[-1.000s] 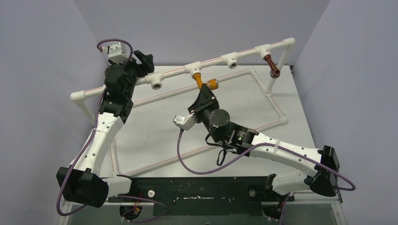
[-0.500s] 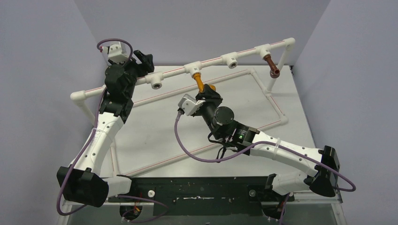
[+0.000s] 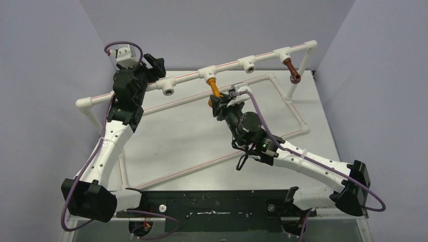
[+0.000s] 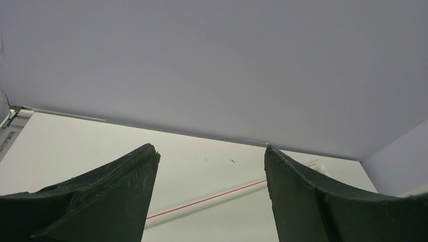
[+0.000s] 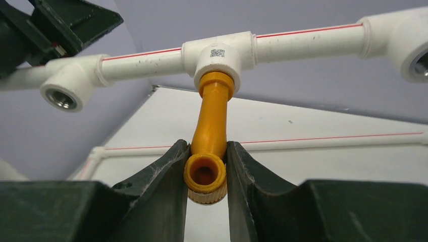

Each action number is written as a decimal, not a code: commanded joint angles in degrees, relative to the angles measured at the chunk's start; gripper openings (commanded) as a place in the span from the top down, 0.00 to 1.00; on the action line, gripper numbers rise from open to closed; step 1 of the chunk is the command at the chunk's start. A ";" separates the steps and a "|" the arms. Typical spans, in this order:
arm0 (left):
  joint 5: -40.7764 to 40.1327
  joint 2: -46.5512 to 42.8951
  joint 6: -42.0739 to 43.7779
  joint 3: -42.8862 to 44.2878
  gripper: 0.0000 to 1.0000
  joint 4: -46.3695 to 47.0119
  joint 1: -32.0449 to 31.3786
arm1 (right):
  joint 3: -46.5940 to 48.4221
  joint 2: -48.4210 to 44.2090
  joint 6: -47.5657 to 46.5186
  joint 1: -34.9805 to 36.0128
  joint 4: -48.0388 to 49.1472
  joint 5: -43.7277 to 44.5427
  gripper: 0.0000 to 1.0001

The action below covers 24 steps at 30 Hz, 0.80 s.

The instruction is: Install the water faucets

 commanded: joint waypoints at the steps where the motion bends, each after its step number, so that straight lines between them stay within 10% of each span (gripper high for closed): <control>1: 9.81 8.69 3.59 -9.14 0.26 -30.98 -4.17 | -0.58 -0.96 19.63 -2.38 6.82 -2.34 1.00; 24: 9.99 8.51 3.51 -9.11 0.26 -30.97 -4.17 | -7.51 -2.63 76.51 -6.50 17.88 -7.29 1.00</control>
